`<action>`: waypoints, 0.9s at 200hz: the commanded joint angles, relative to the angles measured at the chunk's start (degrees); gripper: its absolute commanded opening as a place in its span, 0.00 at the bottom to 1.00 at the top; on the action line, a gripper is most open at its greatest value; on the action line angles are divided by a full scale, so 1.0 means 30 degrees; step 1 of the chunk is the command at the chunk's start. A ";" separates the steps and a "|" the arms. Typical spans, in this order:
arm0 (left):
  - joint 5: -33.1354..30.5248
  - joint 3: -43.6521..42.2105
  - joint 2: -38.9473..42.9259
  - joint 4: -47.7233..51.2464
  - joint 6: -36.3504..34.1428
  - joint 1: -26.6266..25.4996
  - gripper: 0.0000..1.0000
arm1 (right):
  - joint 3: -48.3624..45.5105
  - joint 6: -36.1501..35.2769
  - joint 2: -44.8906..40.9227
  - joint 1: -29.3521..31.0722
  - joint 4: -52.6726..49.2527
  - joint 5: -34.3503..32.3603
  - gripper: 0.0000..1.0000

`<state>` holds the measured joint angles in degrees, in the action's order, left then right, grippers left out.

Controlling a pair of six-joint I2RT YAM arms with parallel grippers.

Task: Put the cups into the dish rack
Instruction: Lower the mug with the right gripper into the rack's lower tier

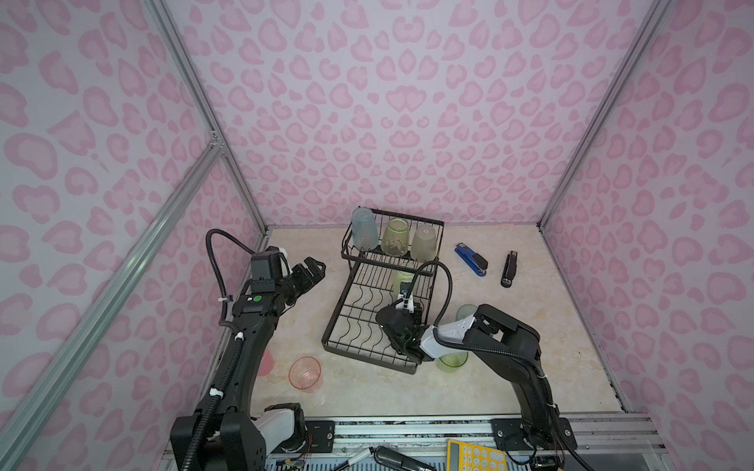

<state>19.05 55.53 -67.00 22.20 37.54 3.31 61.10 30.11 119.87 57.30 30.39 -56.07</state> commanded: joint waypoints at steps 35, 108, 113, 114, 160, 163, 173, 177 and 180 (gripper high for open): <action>0.0008 -0.0081 -0.0080 -0.0603 -0.0062 0.0001 0.99 | 0.0689 0.0520 0.0725 -0.0572 0.0299 -0.1339 0.00; 0.0096 -0.0023 -0.0283 -0.0686 -0.0033 -0.0001 0.99 | 0.1804 0.0777 0.1560 -0.1710 -0.0921 -0.0484 0.00; 0.0100 -0.0038 -0.0283 -0.0688 -0.0033 -0.0016 0.99 | 0.1902 0.0842 0.1633 -0.1757 -0.1094 -0.0421 0.00; 0.0098 -0.0045 -0.0283 -0.0689 -0.0033 -0.0003 0.99 | 0.1915 0.0852 0.1638 -0.1756 -0.1145 -0.0416 0.00; 0.0191 -0.0053 -0.0395 -0.0747 0.0026 -0.0014 0.99 | 0.3222 0.0832 0.2053 -0.1807 -0.2938 -0.0158 0.06; 0.0210 -0.0052 -0.0400 -0.0733 0.0026 0.0007 0.99 | 0.3240 0.0833 0.2068 -0.1795 -0.2999 -0.0170 0.08; 0.0220 -0.0054 -0.0378 -0.0731 0.0026 -0.0015 0.99 | 0.3292 0.0781 0.2083 -0.1814 -0.3041 -0.0161 0.13; 0.0212 -0.0060 -0.0377 -0.0729 0.0026 -0.0007 0.99 | 0.3269 0.0775 0.2083 -0.1814 -0.3041 -0.0147 0.15; 0.0213 -0.0053 -0.0350 -0.0738 0.0026 0.0000 0.99 | 0.3275 0.0742 0.2057 -0.1811 -0.3041 -0.0147 0.16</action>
<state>19.14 55.53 -68.03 22.20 37.56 3.31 70.65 31.33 125.43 52.01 23.22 -56.75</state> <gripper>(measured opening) 0.990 0.121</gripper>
